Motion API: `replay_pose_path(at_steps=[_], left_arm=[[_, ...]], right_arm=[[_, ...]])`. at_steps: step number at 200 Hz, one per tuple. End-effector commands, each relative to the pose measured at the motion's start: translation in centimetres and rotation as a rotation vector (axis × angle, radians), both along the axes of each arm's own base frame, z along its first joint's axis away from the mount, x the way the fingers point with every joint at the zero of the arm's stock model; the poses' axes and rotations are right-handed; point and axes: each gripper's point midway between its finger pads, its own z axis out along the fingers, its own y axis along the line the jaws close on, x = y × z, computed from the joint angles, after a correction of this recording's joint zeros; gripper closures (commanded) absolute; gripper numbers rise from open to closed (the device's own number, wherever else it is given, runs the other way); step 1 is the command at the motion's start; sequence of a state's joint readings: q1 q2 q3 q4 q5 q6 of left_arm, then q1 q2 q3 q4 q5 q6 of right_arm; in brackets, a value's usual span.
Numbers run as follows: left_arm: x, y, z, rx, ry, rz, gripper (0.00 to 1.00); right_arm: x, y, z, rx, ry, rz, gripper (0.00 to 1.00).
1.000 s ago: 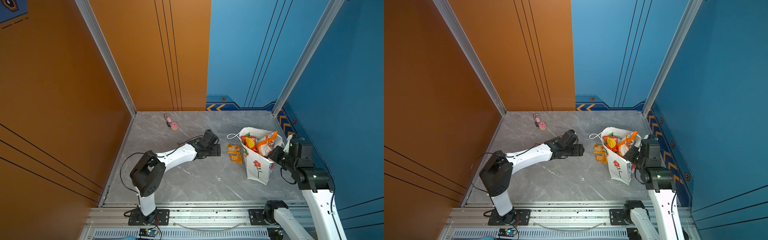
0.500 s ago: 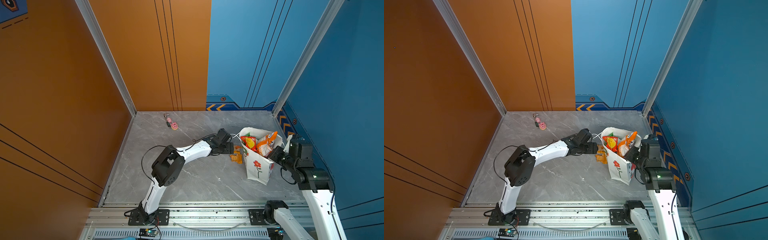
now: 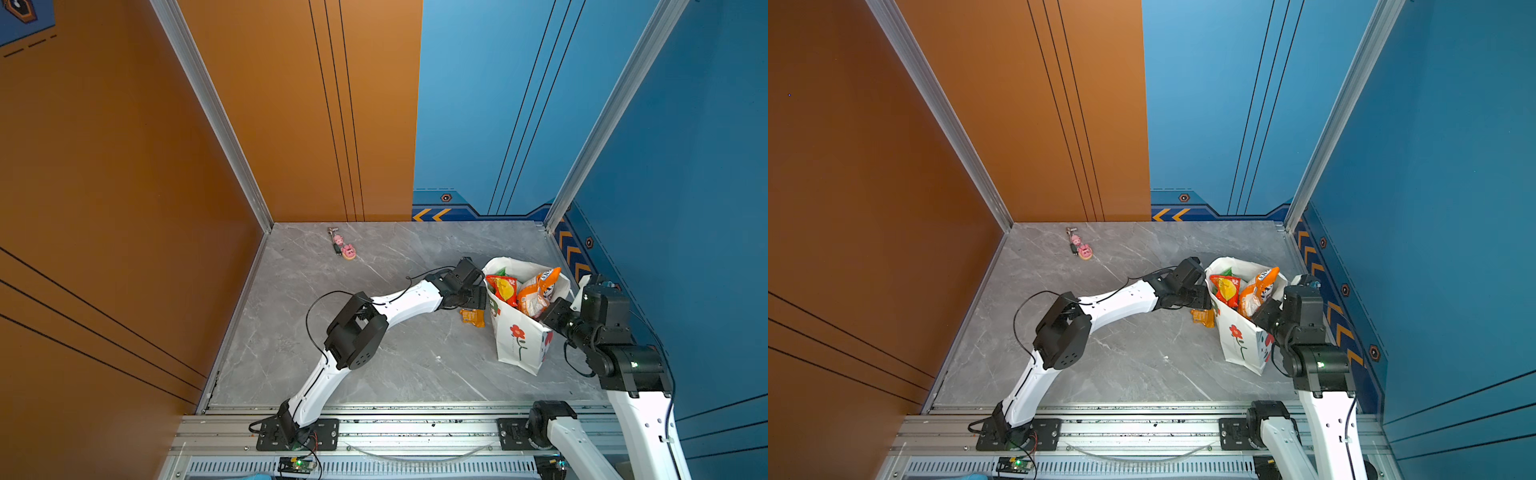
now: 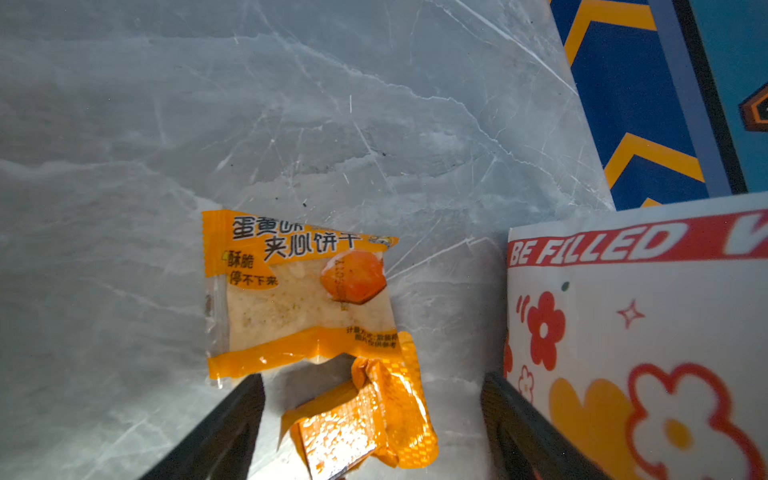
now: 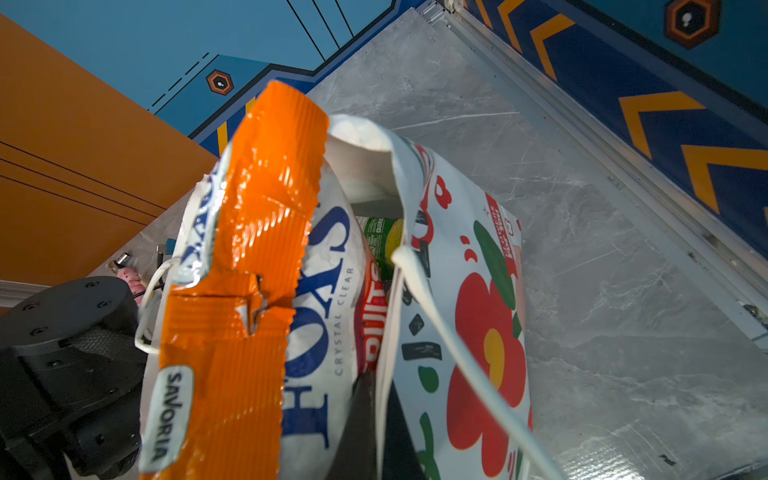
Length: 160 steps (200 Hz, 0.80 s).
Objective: Place the snacks into the paper bag
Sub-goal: 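Move the left gripper down over the orange biscuit packet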
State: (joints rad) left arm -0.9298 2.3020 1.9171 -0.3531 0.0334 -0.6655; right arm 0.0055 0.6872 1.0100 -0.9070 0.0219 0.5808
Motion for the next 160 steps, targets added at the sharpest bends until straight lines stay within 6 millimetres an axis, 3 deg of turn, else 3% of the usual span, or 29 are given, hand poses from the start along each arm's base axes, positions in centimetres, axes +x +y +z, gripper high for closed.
replay_pose_path(at_steps=[1,41,112,160], left_arm=[[-0.1,0.1,-0.8,0.080,-0.017,-0.022,0.17],[-0.3,-0.5,-1.8,0.130,-0.024,-0.022,0.20],[1.7,-1.3,-3.3,0.225,-0.065,0.023,0.26],[1.6,-0.4,-6.6,0.300,-0.030,0.030,0.35]], right_arm=[[0.9,-0.9,3.9,-0.044,-0.168,-0.035,1.00],[0.8,-0.7,4.1,-0.047,-0.175,-0.026,1.00],[0.8,-0.7,4.2,-0.048,-0.176,-0.023,1.00],[0.9,-0.7,4.1,-0.049,-0.175,-0.027,1.00]])
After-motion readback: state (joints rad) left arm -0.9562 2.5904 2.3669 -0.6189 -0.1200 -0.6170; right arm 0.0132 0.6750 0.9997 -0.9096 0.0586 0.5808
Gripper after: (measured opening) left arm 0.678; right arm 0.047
